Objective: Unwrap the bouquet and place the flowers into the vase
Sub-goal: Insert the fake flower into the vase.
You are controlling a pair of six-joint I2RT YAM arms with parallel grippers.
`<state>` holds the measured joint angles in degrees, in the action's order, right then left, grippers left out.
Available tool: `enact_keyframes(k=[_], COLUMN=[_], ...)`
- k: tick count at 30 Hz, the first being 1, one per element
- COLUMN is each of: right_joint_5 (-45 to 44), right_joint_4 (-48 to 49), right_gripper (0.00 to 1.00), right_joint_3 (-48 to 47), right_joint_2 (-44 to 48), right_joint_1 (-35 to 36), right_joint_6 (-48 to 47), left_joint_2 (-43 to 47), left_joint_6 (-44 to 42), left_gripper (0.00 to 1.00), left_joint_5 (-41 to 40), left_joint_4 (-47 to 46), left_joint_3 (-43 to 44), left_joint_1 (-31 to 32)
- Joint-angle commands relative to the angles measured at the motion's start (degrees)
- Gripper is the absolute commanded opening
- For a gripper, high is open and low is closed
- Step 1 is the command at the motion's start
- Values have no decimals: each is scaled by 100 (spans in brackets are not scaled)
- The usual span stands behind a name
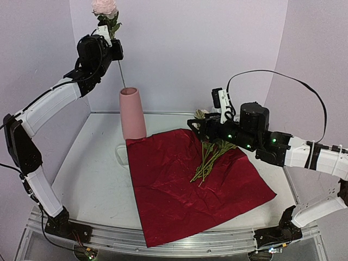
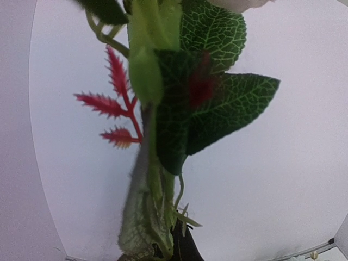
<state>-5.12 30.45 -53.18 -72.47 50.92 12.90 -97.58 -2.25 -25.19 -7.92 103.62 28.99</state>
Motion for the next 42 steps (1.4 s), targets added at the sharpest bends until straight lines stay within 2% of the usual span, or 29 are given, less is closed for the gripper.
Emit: enact_keyframes(k=[1,10,16,17,19,25,38,42], right_joint_5=[-17,16,24,21,20,54,101,125], right_joint_4=[35,39,33,33,26,24,15,14], right_gripper=[89,89,89,89,89,89,89,89], right_joint_3=[-298,-225,-188,-185,-187,-214,-274,-305], right_joint_2=[-100,-131,-97,-93,-98,-151,-262,-308], right_joint_1=[13,11,13,11,14,15,15,15], right_joint_6=[-96,-16,-16,-16,-16,25,46,46], left_joint_2=[49,-68,-403,-420,-428,-561,-81,57], left_joint_6=[637,1200,1638,1677,1734,1885,2180,2302], left_gripper=[0,0,0,3,17,49,81,85], left_joint_5=[429,854,1083,1088,1115,947,1085,1055], left_joint_4=[35,95,677,722,754,1318,1360,1366], left_joint_3=[-308,-907,-667,-672,-697,-514,-1149,-1412], left_joint_1=[-104,-231,-397,-402,-402,-411,-411,-409])
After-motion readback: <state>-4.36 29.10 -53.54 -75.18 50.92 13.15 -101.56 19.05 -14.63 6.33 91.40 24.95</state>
